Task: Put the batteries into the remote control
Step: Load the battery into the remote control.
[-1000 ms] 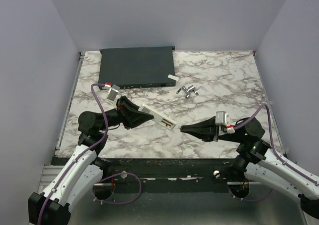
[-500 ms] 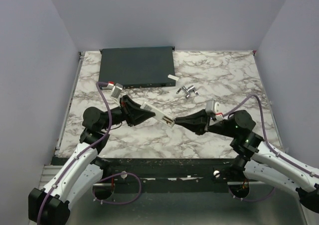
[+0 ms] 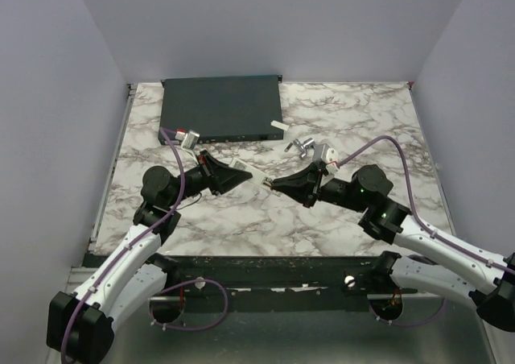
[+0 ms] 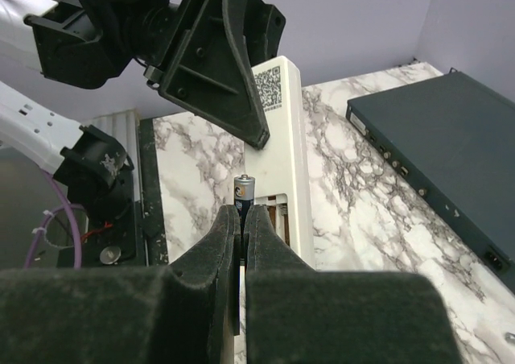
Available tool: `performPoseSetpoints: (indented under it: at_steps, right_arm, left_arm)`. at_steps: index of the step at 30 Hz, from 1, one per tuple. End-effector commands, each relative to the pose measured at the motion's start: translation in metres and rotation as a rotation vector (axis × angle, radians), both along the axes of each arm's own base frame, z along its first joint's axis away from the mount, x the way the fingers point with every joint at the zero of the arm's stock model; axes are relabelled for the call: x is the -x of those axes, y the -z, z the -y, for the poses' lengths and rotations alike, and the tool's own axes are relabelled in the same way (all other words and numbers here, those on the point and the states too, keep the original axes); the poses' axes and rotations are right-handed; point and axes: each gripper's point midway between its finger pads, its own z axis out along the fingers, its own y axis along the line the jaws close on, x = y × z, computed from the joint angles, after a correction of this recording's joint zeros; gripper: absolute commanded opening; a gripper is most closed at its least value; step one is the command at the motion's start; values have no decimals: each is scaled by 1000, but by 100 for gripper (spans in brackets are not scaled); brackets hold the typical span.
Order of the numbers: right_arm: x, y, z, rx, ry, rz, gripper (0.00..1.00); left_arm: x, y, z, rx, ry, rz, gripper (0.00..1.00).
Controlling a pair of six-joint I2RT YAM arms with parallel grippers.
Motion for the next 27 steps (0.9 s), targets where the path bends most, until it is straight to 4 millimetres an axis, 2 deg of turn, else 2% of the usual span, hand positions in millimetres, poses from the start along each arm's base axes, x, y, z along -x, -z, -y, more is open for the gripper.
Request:
performPoseSetpoints:
  at_steps: [1, 27]
  right_arm:
    - [5, -3, -5, -33, -37, -20, 1]
    - [-5, 22, -11, 18, -14, -30, 1]
  left_arm:
    - [1, -25, 0, 48, -7, 57, 0]
    - [12, -31, 3, 49, 42, 84, 0]
